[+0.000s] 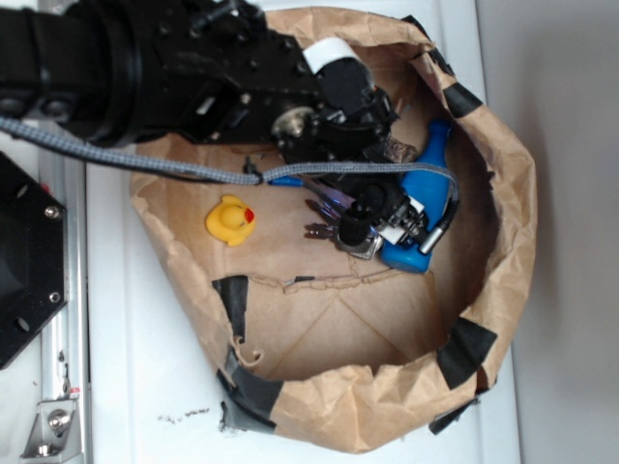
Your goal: Grab the silver keys.
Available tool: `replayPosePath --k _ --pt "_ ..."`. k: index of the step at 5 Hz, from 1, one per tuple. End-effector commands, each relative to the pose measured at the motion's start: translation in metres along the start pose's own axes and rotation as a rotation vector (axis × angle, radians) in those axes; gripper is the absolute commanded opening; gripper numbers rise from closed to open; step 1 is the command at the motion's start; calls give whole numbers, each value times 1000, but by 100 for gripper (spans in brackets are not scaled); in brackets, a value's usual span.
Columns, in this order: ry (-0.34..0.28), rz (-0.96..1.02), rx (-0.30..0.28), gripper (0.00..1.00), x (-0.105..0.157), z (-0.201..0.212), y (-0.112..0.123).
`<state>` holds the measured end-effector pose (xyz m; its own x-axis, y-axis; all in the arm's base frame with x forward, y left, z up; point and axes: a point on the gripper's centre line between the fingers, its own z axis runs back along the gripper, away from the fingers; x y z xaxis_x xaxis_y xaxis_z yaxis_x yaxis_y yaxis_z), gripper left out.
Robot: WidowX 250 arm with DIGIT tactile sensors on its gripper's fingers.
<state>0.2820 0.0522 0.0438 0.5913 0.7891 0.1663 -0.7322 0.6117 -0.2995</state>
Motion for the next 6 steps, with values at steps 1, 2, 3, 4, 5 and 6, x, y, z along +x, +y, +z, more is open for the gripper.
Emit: replayPosePath --k 1,2,3,4,5,6 --pt "-39 3 -26 100 5 6 2" --pt "-35 -31 -68 100 -9 0 2" --pt "-68 14 -13 100 -12 -4 -8" --pt "-63 44 -9 4 -11 -7 -13" --pt "-80 49 -25 0 -9 -6 -17" --pt "-80 56 -27 0 -8 -3 -17"
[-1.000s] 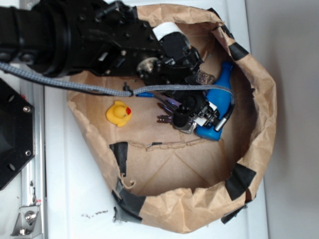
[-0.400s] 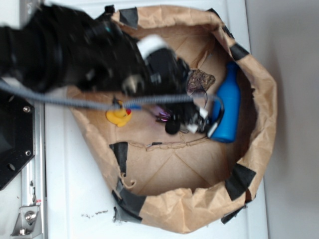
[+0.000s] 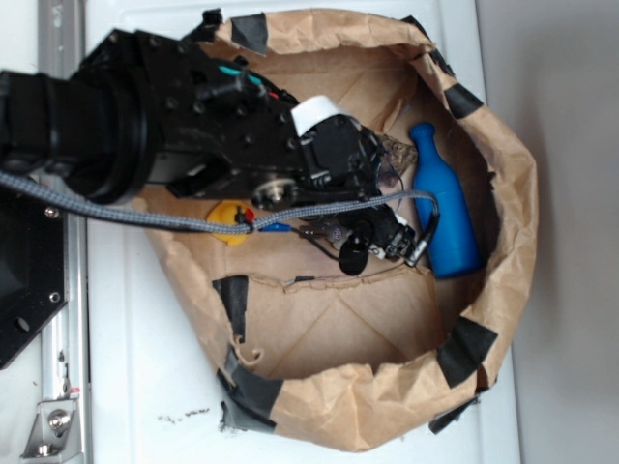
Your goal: Grab the silver keys.
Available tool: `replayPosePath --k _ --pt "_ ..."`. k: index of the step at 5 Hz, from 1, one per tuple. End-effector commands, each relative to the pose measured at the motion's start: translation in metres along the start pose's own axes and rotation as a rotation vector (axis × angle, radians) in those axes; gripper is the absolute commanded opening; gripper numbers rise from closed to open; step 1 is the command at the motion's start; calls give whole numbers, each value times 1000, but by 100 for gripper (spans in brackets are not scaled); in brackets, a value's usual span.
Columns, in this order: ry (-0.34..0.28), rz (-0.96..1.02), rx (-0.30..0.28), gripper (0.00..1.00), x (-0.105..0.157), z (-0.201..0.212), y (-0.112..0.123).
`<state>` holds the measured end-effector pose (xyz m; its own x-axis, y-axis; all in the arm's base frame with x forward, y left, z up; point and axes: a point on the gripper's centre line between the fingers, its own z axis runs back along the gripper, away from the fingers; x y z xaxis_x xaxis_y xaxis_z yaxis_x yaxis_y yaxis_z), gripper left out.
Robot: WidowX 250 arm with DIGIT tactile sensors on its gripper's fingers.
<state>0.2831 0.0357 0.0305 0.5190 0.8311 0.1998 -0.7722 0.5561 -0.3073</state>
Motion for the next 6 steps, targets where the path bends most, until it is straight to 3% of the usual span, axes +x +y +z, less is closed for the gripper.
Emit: replayPosePath --k 1,4,5,6 --pt "-29 -5 -38 0 6 12 -10" --pt "-26 -27 -32 0 5 17 -6" --pt "-63 -59 22 0 6 31 -8" --pt "-67 -189 180 0 6 81 -17"
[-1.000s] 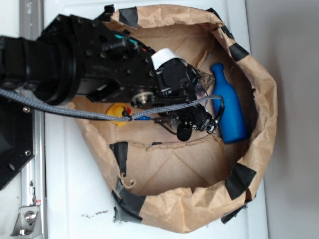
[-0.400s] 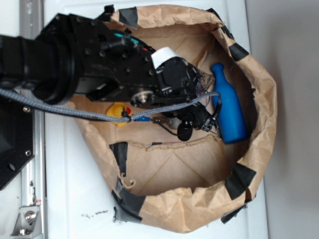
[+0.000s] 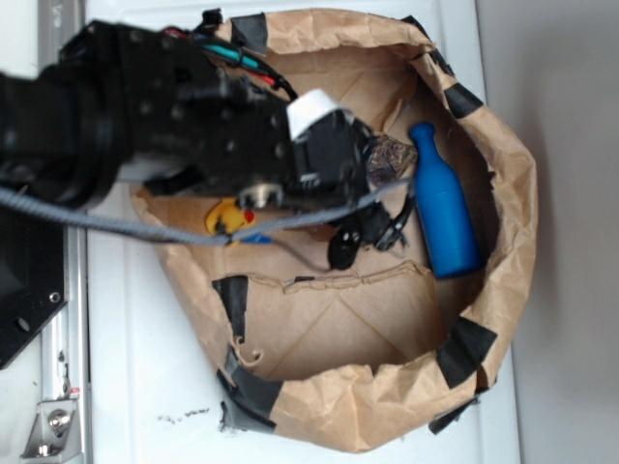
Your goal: Grab the silver keys.
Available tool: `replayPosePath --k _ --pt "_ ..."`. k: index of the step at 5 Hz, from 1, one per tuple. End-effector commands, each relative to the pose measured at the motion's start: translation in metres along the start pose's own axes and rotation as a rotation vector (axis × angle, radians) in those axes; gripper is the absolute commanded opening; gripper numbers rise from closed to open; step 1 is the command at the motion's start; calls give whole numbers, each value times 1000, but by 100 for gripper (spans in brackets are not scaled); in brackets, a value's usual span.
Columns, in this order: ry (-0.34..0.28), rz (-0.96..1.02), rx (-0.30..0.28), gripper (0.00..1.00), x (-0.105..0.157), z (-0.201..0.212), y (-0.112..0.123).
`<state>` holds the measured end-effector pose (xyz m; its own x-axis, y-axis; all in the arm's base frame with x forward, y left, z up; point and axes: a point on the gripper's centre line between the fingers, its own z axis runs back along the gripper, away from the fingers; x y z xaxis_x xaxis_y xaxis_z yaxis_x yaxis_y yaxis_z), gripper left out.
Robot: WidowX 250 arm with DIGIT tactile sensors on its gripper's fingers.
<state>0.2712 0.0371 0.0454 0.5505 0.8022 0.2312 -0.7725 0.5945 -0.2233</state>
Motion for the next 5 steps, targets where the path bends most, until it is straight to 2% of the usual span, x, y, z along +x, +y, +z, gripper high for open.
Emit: replayPosePath --k 1,2,3,4,5 --pt "27 -84 -97 0 28 111 -20" --pt "-4 -89 -122 0 27 113 -27" --pt "-41 -115 7 0 20 92 -38" --pt "-56 -128 43 0 17 85 -42" --pt "-74 -101 34 0 19 83 -45"
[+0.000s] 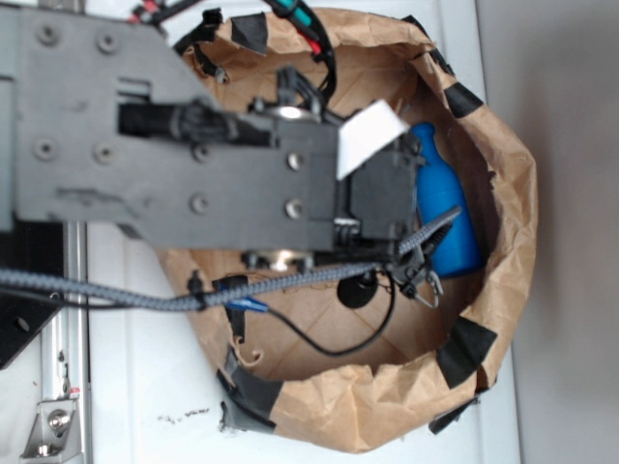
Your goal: Grab the silver keys.
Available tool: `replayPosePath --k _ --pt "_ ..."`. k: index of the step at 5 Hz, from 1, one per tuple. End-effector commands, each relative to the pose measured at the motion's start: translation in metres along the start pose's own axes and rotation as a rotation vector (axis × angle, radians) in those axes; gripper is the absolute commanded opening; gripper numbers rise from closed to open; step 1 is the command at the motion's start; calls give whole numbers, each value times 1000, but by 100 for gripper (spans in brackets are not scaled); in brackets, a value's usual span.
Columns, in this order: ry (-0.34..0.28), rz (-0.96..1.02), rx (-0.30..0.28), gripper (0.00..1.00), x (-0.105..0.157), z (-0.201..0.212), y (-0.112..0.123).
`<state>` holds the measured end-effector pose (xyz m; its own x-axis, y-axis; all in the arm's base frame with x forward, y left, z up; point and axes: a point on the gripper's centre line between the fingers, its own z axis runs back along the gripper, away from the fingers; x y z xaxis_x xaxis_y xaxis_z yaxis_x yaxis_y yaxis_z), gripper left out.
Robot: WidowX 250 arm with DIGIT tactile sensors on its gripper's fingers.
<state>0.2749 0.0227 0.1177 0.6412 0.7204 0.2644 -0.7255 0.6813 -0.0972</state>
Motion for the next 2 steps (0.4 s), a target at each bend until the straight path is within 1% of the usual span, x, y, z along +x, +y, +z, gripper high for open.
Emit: replayPosePath --k 1,2 --pt "-59 40 -79 0 18 17 -16" --pt "-72 24 -96 0 18 14 -18"
